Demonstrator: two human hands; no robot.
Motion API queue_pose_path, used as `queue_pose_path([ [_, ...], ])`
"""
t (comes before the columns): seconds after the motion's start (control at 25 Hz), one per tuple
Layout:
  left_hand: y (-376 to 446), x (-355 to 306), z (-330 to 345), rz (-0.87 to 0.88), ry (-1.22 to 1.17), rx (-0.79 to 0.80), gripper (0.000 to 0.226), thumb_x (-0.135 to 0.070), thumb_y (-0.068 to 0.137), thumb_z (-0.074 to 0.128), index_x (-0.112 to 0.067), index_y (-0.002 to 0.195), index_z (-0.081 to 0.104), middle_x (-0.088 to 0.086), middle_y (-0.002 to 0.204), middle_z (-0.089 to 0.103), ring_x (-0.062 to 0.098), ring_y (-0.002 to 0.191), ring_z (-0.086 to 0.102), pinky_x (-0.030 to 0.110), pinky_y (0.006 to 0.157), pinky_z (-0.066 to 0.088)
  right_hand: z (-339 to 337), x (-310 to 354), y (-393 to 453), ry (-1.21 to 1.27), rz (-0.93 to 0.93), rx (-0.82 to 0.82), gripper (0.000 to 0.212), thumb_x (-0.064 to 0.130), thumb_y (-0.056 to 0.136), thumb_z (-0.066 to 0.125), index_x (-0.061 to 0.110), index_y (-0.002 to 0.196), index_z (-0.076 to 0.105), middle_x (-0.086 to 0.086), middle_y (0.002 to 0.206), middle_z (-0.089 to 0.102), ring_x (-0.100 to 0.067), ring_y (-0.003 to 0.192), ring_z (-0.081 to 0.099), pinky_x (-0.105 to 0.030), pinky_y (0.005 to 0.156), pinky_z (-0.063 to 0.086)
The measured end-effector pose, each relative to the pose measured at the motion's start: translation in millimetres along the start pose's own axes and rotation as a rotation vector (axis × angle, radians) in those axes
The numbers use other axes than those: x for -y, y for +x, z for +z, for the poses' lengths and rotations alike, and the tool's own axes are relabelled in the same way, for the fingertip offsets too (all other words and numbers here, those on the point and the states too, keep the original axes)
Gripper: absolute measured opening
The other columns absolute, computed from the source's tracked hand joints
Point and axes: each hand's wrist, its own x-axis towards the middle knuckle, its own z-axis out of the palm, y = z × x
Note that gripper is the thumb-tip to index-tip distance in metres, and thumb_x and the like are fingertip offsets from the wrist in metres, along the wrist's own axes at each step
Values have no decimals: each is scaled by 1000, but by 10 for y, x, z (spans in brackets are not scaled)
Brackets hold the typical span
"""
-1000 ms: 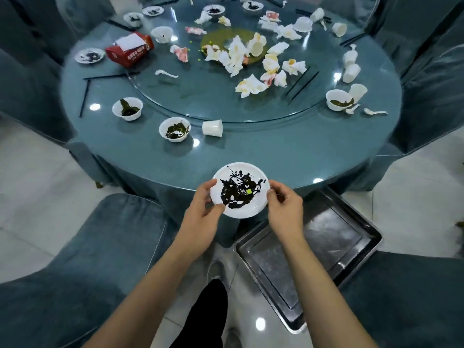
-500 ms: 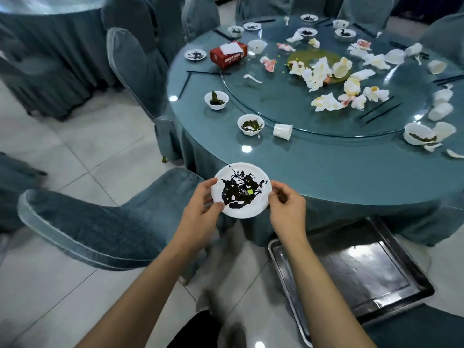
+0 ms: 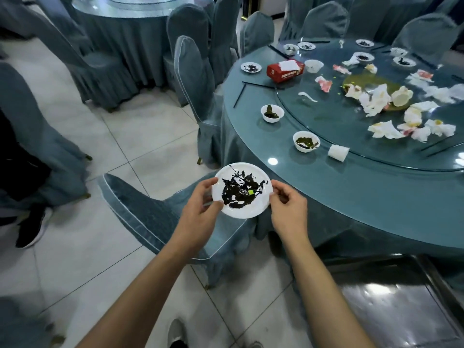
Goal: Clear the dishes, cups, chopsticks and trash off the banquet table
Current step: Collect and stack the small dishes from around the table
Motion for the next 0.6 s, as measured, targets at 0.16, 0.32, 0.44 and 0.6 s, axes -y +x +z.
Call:
queue_pose_path([
  [0.16,201,50,-679,-7,0,-6,42,-10,102,54,-36,135,51,-26,109,67,-11,102,62,19,84,48,634,216,-123,30,-11,-10,28,7,92,63,27,108,75,10,99,75,-6,92,70,-29,88,57],
  [0.32,390,100,-1297,13,26,17,43,-11,102,54,-38,134,50,-19,120,64,2,110,61,9,72,49,1218,408,-247,54,-2,-31,29,5,92,62,26,108,74,5,99,75,-14,94,71,-41,91,59],
  [0.44,498,134,-1658,29,26,35,44,-9,101,54,-40,132,52,-17,122,62,-7,104,60,2,70,46,1562,517,-329,100,7,-54,30,1,93,60,25,107,74,3,101,75,-18,96,71,-47,92,58],
  [0.6,630,168,-2012,19,21,50,44,-12,100,55,-47,128,52,-24,122,59,-18,100,58,4,75,44,1913,620,-390,101,9,-72,31,-1,92,59,22,106,75,1,98,76,-22,96,72,-51,92,57],
])
